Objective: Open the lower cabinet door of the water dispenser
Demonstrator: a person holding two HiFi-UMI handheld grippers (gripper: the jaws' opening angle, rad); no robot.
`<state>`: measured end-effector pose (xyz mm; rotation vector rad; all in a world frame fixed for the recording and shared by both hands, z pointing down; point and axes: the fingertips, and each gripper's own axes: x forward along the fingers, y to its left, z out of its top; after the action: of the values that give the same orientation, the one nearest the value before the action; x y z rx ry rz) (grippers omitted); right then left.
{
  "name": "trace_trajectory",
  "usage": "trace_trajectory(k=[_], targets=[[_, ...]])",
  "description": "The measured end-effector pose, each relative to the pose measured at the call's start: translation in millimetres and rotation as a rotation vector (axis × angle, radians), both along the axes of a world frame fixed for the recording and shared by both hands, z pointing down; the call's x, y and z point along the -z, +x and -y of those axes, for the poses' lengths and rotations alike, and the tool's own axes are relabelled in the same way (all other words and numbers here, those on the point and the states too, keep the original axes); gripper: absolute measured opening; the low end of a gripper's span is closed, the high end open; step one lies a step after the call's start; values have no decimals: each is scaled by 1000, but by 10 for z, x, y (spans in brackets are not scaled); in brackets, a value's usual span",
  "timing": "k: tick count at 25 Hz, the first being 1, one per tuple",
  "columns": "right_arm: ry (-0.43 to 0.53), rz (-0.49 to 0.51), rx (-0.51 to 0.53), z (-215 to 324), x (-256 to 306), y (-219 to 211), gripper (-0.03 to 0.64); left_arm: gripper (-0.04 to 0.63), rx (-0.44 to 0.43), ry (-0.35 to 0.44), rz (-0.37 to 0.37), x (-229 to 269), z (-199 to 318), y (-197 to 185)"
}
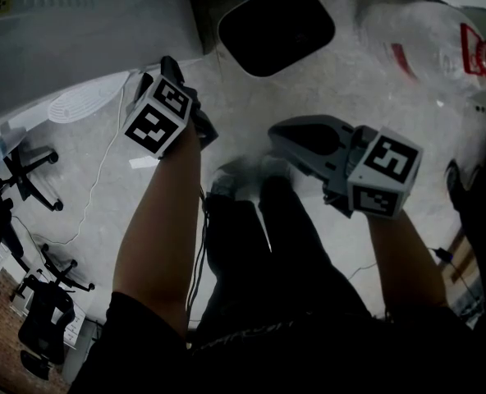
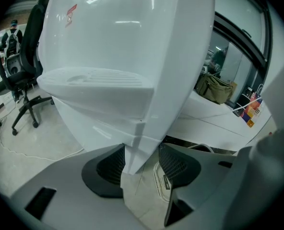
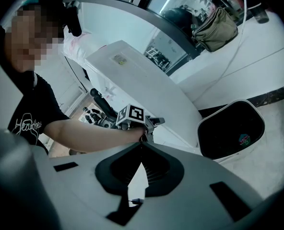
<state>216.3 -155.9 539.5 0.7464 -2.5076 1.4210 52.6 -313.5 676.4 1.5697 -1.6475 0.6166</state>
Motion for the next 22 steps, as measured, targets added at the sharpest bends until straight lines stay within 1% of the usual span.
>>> trace_trajectory(k=[7,13,22], targets=[[28,-8,13,4,-24,18,14,201,-34,-2,7,-16,-12,25],[-1,8,14,-13,10,-26,14,192,-46,3,0,1,4,66],[2,3,20,-18,7,-29,14,181,-57,7,-1,-9,-1,62]])
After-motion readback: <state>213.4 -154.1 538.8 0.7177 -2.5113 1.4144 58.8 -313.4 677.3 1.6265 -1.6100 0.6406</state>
